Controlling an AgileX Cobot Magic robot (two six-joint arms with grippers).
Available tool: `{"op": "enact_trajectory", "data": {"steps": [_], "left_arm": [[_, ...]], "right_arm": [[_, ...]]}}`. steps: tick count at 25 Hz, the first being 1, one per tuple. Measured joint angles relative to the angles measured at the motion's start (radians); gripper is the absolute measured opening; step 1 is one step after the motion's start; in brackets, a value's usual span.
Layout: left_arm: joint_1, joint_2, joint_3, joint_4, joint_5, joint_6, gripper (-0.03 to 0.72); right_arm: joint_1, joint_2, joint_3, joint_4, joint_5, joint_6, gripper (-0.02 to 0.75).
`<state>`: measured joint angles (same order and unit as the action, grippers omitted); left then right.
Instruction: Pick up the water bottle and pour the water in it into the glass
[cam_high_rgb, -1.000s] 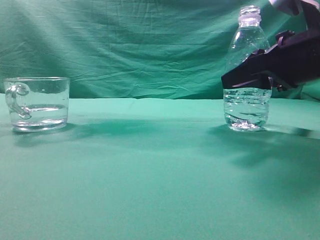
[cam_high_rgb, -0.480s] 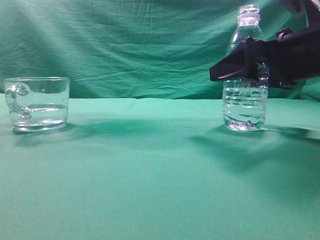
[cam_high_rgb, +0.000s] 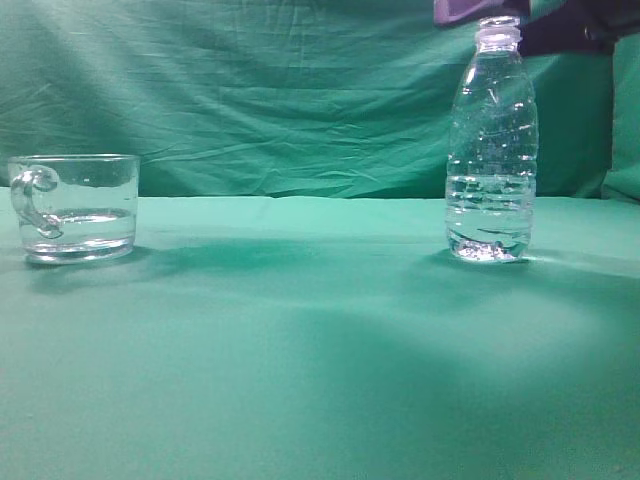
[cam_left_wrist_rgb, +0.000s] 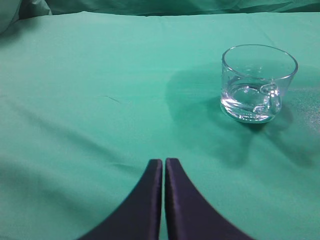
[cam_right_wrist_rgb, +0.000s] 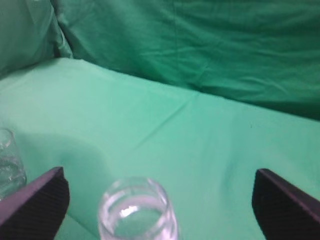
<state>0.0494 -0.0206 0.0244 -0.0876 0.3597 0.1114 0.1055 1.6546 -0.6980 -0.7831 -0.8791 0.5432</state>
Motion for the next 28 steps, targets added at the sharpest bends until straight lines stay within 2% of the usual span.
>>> {"op": "enact_trajectory", "data": {"steps": [5,6,8,10,12,14,16,21,28], "left_arm": [[0.0,0.0,0.0,0.0,0.0,0.0,0.0],[0.0,0.0,0.0,0.0,0.0,0.0,0.0],[0.0,0.0,0.0,0.0,0.0,0.0,0.0],[0.0,0.0,0.0,0.0,0.0,0.0,0.0],[0.0,0.0,0.0,0.0,0.0,0.0,0.0],[0.0,0.0,0.0,0.0,0.0,0.0,0.0],[0.0,0.0,0.0,0.0,0.0,0.0,0.0],[0.0,0.0,0.0,0.0,0.0,0.0,0.0],[0.0,0.0,0.0,0.0,0.0,0.0,0.0]], "right_arm": [[0.0,-0.144,0.0,-0.056,0.004,0.019,0.672],[0.0,-0.185,0.0,-0.081,0.004,0.02,0.631],[0.0,-0.257,0.0,-0.126,0.004,0.042,0.514],[0.0,-0.343,0.0,-0.158,0.004,0.09,0.358],[0.0,-0.416,0.001,-0.175,0.004,0.175,0.161],[0.0,-0.502,0.001,-0.19,0.021,0.283,0.061],[0.0,-0.583,0.001,-0.222,0.065,0.391,0.0],[0.0,-0.76,0.002,-0.346,0.214,0.579,0.0],[0.0,-0.956,0.002,-0.468,0.195,0.636,0.0]]}}
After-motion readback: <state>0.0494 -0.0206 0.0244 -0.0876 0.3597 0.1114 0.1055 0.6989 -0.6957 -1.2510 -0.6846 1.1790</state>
